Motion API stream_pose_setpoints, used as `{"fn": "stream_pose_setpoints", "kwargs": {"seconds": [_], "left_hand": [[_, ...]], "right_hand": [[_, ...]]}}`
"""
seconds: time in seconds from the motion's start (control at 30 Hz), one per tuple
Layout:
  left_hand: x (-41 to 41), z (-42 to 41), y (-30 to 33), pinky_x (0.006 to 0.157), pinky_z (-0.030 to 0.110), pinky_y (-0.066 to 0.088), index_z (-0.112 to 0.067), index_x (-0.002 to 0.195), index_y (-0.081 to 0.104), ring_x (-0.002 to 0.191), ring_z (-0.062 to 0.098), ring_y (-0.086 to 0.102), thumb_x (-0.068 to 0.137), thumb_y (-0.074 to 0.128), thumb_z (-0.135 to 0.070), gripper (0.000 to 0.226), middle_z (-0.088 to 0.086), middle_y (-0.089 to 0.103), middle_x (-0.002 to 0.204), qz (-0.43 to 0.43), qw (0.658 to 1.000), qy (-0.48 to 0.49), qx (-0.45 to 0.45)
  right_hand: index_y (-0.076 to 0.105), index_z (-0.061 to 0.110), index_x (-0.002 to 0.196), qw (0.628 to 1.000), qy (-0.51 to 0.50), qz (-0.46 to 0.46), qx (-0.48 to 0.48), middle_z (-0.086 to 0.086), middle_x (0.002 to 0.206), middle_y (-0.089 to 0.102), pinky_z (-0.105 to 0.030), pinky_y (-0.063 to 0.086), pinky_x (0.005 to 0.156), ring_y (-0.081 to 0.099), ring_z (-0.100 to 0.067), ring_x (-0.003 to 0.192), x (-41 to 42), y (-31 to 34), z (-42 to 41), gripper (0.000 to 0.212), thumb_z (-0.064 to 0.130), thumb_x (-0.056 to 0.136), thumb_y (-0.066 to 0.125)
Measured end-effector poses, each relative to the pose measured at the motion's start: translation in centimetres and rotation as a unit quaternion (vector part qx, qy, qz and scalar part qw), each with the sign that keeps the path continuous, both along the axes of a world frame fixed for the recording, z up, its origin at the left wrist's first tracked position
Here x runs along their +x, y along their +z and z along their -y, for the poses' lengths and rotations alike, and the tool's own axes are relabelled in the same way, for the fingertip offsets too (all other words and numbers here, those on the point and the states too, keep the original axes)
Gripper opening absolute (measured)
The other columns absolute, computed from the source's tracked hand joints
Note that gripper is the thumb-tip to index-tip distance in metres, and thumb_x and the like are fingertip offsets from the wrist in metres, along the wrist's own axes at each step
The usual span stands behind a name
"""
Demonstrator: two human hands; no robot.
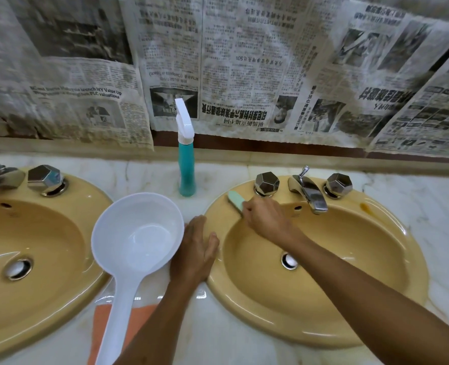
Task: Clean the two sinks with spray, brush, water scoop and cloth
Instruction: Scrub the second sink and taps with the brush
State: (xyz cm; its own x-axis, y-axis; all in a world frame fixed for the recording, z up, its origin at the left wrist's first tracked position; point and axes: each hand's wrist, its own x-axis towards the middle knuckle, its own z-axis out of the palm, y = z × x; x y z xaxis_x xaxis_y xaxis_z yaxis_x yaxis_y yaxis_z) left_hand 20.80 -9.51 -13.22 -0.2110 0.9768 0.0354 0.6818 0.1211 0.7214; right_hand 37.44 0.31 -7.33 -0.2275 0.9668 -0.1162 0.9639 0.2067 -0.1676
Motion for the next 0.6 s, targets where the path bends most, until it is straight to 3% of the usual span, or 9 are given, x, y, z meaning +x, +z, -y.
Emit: {"fn": "stream_pose_setpoints", "kwargs": {"seconds": [0.1, 0.23, 0.37, 0.53, 0.6], "left_hand": [[0.0, -0.1, -0.4, 0.110, 0.029, 0.027, -0.016, 0.141, 0.046, 0.127, 0.019, 0.039, 0.084, 0.024, -0.057, 0.073, 0.005, 0.051, 0.141, -0.010, 1.000, -0.003, -0.001], [-0.2, -0.1, -0.4, 0.110, 0.027, 0.025, -0.017, 0.142, 0.045, 0.128, 0.018, 0.036, 0.087, 0.027, -0.055, 0.069, 0.004, 0.049, 0.143, -0.010, 1.000, -0.006, -0.005], [-0.1, -0.3, -0.5, 0.106, 0.026, 0.027, -0.015, 0.136, 0.048, 0.121, 0.015, 0.037, 0.087, 0.030, -0.052, 0.064, 0.005, 0.054, 0.136, -0.017, 1.000, -0.006, 0.012], [-0.2, -0.3, -0.8, 0.104, 0.028, 0.030, -0.016, 0.135, 0.048, 0.119, 0.016, 0.041, 0.088, 0.033, -0.050, 0.059, 0.003, 0.055, 0.132, -0.024, 0.999, -0.002, 0.020], [-0.2, -0.3, -0.7, 0.105, 0.027, 0.030, -0.016, 0.135, 0.048, 0.119, 0.015, 0.040, 0.090, 0.036, -0.047, 0.056, 0.004, 0.055, 0.133, -0.020, 1.000, -0.001, 0.023]], "right_hand": [[0.066, 0.011, 0.097, 0.998, -0.060, -0.026, 0.020, -0.007, 0.083, 0.063, -0.031, 0.040, 0.054, 0.058, -0.025, 0.070, 0.6, 0.2, -2.6, 0.021, 0.016, 0.096, 0.045], [0.057, 0.017, 0.080, 0.998, 0.051, -0.008, -0.037, -0.007, 0.081, 0.057, -0.034, 0.037, 0.059, 0.055, -0.031, 0.074, -2.2, 0.1, -0.9, 0.020, 0.021, 0.095, 0.044], [0.050, 0.013, 0.083, 0.999, -0.009, 0.033, -0.039, -0.009, 0.084, 0.054, -0.035, 0.040, 0.065, 0.053, -0.031, 0.078, -1.4, 4.1, -5.9, 0.009, 0.015, 0.092, 0.048], [0.039, 0.016, 0.067, 0.986, 0.073, 0.039, -0.147, -0.004, 0.067, 0.044, -0.033, 0.037, 0.056, 0.046, -0.025, 0.063, -4.6, 4.9, -6.4, 0.028, 0.012, 0.087, 0.058], [0.047, 0.014, 0.074, 0.984, 0.070, 0.071, -0.146, -0.004, 0.068, 0.049, -0.033, 0.038, 0.055, 0.049, -0.022, 0.063, -4.7, 5.8, -7.6, 0.017, 0.008, 0.086, 0.057]]}}
